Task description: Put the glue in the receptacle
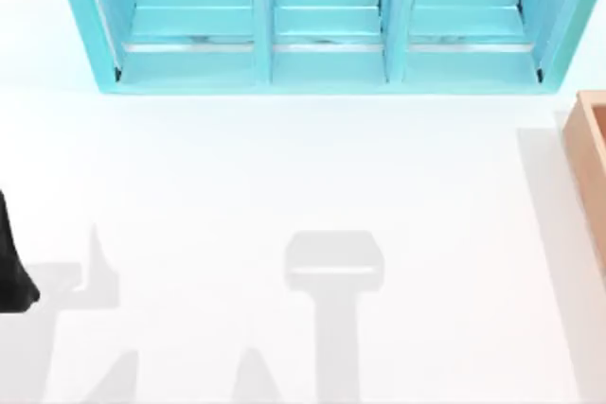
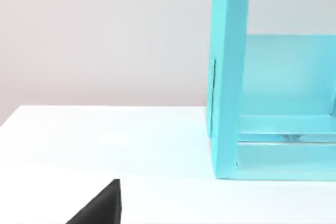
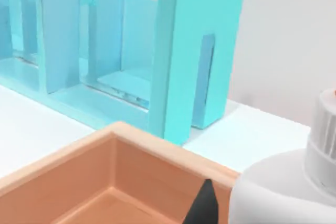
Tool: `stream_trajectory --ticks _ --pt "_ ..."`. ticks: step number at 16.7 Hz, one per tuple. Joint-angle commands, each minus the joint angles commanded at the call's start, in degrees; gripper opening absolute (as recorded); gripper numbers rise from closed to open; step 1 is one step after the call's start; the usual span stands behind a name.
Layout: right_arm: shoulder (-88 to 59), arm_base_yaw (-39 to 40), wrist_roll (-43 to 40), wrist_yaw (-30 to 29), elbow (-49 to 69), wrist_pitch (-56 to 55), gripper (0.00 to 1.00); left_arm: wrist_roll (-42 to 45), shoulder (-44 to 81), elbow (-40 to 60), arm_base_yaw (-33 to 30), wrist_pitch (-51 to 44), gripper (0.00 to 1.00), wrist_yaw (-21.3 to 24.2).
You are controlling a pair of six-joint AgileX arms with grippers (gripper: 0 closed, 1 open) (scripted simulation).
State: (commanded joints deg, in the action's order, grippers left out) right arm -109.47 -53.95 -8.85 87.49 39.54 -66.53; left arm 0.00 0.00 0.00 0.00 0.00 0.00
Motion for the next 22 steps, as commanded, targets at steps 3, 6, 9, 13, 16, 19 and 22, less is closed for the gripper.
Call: stream_trajectory --ticks 3,6,9,13,16,19,22 --pt "9.0 3.3 -0.6 -2.6 -0.5 3.5 0.0 0.0 0.0 0.0 0.0 0.0 1.0 0.0" --pt "18.9 7.4 2.1 -6.1 -1.8 8.1 0.0 0.0 0.0 0.0 0.0 0.0 1.0 0.0" --pt "29.3 11.9 9.2 -11.1 -4.1 13.5 0.0 0.0 0.0 0.0 0.0 0.0 1.0 0.0" --pt "43.3 18.3 24.3 -20.1 -8.0 21.4 0.0 0.0 0.0 0.0 0.0 0.0 1.0 0.0" --pt "53.1 22.9 39.1 -27.7 -11.3 27.5 0.0 0.0 0.0 0.0 0.0 0.0 1.0 0.0" --pt "61.5 27.1 56.5 -34.7 -14.5 33.0 0.0 0.0 0.0 0.0 0.0 0.0 1.0 0.0" --pt "67.9 30.6 76.5 -40.2 -17.3 37.6 0.0 0.0 0.0 0.0 0.0 0.0 1.0 0.0"
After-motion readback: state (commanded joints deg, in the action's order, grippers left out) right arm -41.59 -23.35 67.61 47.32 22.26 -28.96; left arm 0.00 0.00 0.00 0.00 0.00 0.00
